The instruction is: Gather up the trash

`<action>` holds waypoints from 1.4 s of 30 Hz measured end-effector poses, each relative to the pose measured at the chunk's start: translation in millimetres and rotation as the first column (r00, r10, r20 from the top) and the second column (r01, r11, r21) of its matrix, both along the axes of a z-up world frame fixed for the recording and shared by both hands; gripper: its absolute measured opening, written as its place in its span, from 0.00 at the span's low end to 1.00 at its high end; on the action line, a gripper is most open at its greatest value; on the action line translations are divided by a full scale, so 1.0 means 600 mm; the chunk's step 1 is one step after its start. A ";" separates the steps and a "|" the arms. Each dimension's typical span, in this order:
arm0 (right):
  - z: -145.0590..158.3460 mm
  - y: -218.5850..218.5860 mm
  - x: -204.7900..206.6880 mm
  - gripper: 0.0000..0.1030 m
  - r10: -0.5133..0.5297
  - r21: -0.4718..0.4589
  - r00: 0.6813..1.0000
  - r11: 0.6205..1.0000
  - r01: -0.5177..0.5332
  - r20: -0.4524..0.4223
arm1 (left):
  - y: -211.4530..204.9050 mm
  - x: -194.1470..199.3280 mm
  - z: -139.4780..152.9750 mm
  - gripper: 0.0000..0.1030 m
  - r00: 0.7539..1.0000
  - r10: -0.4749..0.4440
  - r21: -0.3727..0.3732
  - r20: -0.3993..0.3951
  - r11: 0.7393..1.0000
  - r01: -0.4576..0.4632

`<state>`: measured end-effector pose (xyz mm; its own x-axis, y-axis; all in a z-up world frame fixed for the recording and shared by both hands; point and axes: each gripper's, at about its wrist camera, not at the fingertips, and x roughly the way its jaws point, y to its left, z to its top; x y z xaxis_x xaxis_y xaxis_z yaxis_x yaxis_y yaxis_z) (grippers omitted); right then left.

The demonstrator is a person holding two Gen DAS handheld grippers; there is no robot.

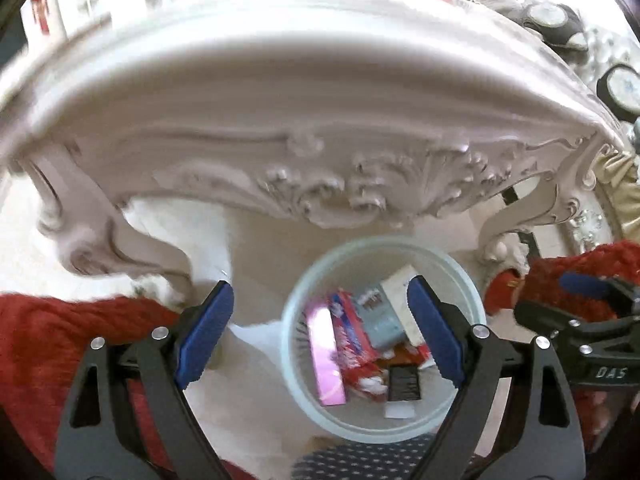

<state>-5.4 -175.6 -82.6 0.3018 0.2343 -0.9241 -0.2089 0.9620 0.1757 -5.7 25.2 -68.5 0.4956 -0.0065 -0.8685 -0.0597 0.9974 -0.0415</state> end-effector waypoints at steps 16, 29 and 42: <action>0.089 0.019 -0.016 0.92 0.035 -0.050 0.987 0.998 -0.027 0.159 | -0.002 -0.013 0.116 0.84 0.996 0.014 -0.099 0.094 0.995 -0.005; 0.095 0.025 -0.016 0.92 0.060 -0.058 0.981 0.997 -0.050 0.185 | -0.011 -0.020 0.127 0.84 0.994 -0.002 -0.024 0.113 1.000 0.004; 0.085 0.010 -0.005 0.92 0.037 -0.022 0.984 0.999 -0.034 0.172 | -0.014 -0.014 0.127 0.84 0.994 -0.002 0.021 0.112 1.000 0.000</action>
<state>-8.5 -169.3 -31.6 0.4487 0.2306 -0.8634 -0.2684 0.9563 0.1159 -14.2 16.7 7.6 0.5895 0.0103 -0.8077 -0.0546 0.9981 -0.0271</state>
